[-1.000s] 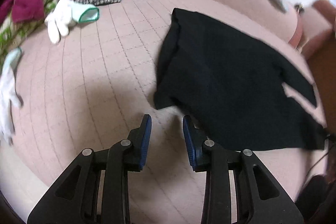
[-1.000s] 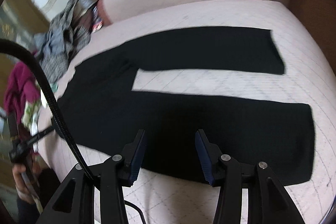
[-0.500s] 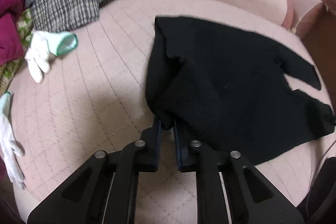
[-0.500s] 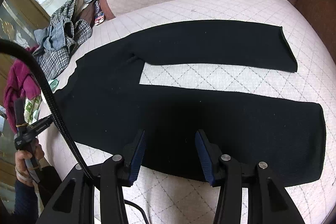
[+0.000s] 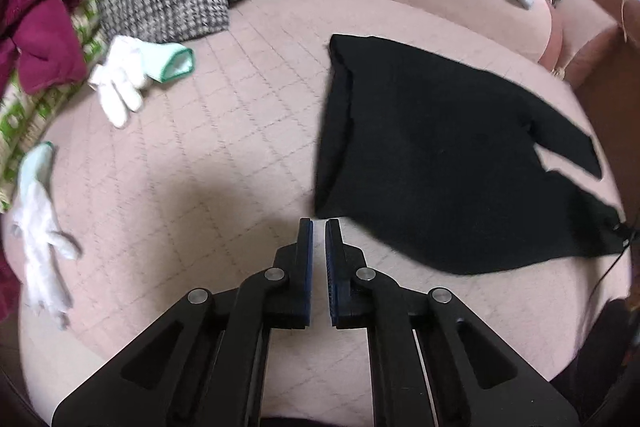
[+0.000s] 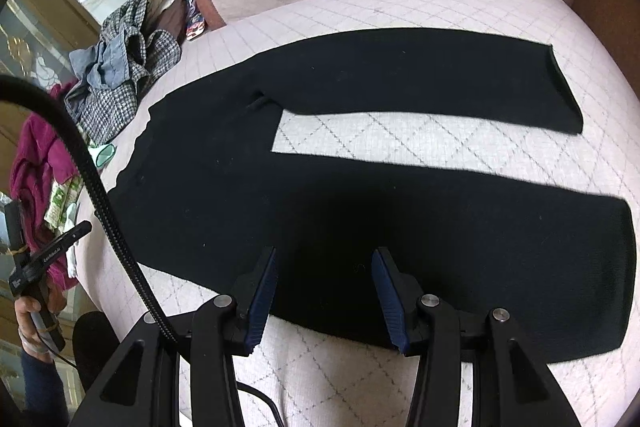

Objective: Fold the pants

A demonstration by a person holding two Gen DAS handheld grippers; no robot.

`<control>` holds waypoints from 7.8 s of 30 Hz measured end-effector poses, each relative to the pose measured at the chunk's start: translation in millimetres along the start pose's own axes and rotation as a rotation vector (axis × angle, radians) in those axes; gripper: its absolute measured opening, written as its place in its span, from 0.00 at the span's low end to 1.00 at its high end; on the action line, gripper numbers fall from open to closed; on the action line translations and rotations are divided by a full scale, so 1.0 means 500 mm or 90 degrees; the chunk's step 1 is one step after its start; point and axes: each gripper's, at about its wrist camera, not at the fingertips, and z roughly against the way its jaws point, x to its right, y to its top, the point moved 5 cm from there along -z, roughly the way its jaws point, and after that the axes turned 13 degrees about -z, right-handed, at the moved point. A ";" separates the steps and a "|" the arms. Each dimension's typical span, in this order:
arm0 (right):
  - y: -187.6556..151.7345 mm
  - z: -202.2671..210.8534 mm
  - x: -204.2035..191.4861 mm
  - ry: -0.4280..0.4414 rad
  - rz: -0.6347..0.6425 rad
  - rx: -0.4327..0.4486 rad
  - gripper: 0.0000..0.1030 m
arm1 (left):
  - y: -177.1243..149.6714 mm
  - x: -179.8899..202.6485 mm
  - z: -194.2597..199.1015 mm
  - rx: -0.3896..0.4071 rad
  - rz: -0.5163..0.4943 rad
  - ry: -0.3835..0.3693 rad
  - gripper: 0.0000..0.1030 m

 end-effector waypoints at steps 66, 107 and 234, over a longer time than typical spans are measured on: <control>-0.051 0.044 -0.188 -0.045 0.520 0.136 0.04 | 0.091 0.184 -0.022 0.077 -0.177 -0.175 0.07; -0.136 -0.063 -0.369 0.108 0.402 0.077 0.05 | 0.023 -0.034 -0.043 0.094 0.074 0.008 0.15; 0.081 -0.037 -0.113 0.098 0.113 0.047 0.18 | 0.040 0.187 -0.026 0.103 0.046 -0.034 0.53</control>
